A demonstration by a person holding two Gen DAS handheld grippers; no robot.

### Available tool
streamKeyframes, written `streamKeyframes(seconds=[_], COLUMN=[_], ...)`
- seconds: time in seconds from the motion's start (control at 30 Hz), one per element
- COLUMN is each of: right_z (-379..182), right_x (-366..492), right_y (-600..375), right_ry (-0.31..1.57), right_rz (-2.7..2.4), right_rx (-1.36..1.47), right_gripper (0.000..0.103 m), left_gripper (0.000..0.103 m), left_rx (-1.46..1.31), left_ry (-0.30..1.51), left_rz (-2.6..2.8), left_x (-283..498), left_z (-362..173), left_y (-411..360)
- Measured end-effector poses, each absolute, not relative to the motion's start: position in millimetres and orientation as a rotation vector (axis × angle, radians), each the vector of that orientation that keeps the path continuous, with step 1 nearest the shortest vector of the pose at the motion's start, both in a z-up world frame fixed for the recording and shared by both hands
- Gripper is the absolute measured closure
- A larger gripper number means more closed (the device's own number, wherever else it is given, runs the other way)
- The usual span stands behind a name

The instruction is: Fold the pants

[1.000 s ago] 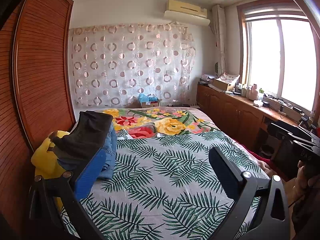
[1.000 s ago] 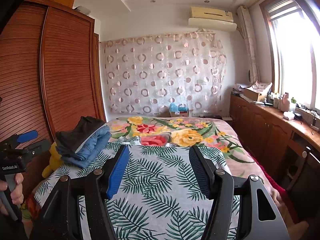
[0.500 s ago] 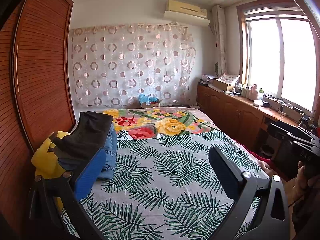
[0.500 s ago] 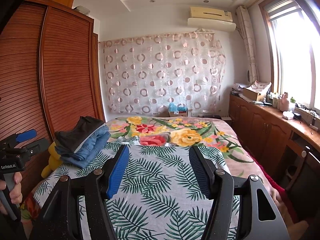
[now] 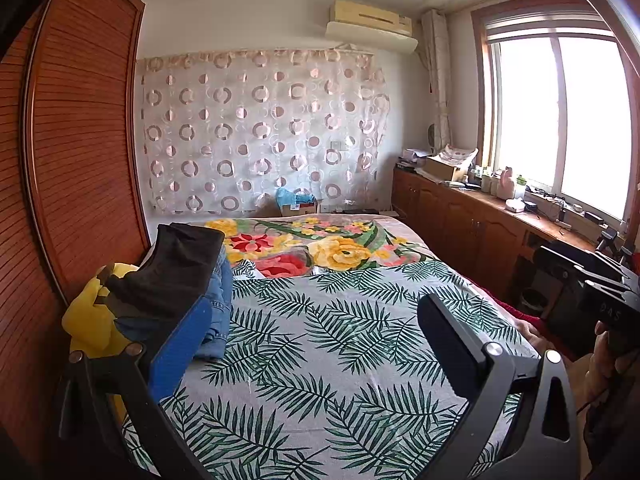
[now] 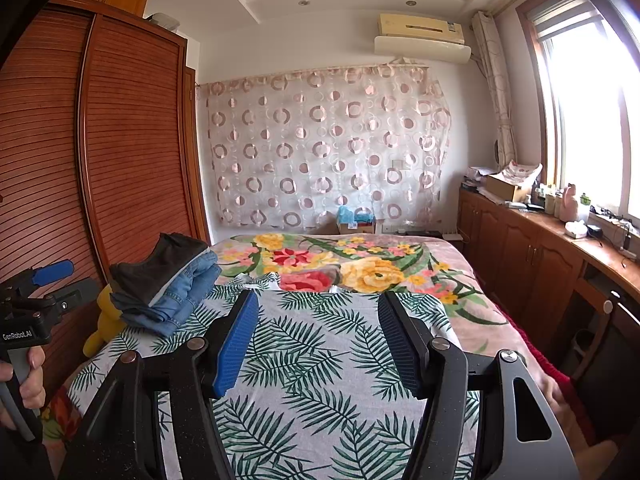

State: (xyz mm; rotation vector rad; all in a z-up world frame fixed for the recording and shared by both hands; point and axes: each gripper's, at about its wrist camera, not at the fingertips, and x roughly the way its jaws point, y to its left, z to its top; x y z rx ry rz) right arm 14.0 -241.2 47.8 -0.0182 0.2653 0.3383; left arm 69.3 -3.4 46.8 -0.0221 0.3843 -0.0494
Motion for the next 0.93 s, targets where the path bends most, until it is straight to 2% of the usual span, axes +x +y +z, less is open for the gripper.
streamKeyframes(seconds=[0.93], right_z=[49.9], right_x=[14.7], right_y=[-242.0], right_ry=[0.265], right_rz=[0.338], right_rx=[-0.018], right_gripper=[0.039], left_gripper=[0.0], left_rx=[-0.02], left_ry=[0.384], left_rz=[-0.051], left_x=[68.8], left_z=[46.2], left_y=[-4.8])
